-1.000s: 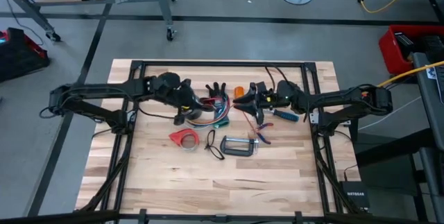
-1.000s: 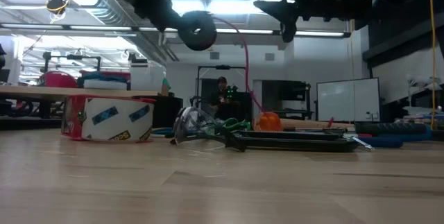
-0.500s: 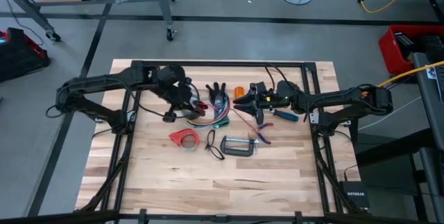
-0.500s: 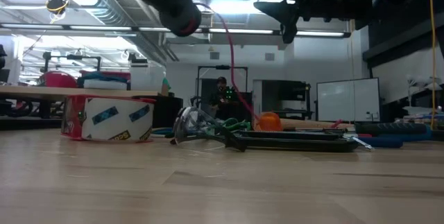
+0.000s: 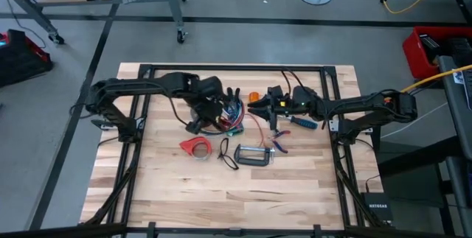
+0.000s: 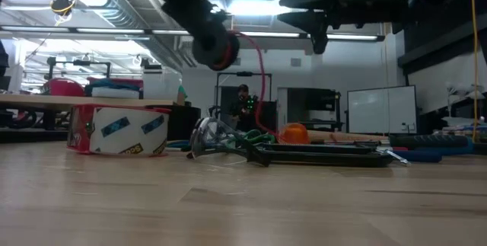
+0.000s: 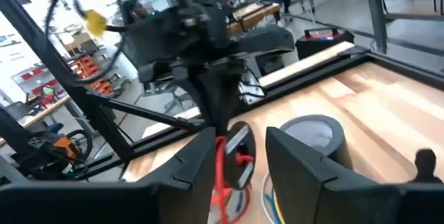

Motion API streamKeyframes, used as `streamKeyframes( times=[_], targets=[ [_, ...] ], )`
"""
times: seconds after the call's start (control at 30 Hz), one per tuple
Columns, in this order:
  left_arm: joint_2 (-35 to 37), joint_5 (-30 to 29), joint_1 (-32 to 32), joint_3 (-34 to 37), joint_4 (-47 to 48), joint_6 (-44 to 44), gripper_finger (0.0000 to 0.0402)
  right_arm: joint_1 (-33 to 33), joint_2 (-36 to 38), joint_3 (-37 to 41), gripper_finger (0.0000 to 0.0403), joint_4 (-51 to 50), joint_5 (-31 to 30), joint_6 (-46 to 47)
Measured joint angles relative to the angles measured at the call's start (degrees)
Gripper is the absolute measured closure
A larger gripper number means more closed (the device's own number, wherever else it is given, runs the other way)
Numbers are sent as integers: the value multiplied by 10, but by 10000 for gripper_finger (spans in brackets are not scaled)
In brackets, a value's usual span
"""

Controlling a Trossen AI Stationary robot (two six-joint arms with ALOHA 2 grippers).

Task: Coil cords
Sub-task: Uncoil the wire from the spool

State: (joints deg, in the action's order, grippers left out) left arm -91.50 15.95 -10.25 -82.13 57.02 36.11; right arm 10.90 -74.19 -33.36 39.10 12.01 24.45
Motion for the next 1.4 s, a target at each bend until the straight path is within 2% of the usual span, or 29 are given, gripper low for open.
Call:
streamKeyframes(
  times=[0.13, 0.3, 0.4, 0.53, 0.7, 0.83, 1.4],
  targets=[
    [-21, 0, 6, -26, 7, 22, 401, 0, 0, 0, 271, -22, 17, 25],
    [-20, 0, -1, -42, 7, 13, 401, -1, 0, 0, 271, -57, 72, 40],
    [-19, 0, -6, -50, 6, 0, 401, -10, 0, 0, 271, -74, 84, 38],
    [-19, -1, -13, -51, -8, -2, 401, -30, 0, 0, 271, -77, 75, 23],
    [-19, -1, -13, -51, -36, -3, 401, -49, 0, 0, 271, -84, 12, 4],
    [-19, 0, -13, -51, -36, -12, 401, -49, 0, 0, 271, -111, -10, -3],
    [-19, -1, -13, -51, -43, -16, 401, -49, 0, 0, 271, -127, -22, -7]
  ],
)
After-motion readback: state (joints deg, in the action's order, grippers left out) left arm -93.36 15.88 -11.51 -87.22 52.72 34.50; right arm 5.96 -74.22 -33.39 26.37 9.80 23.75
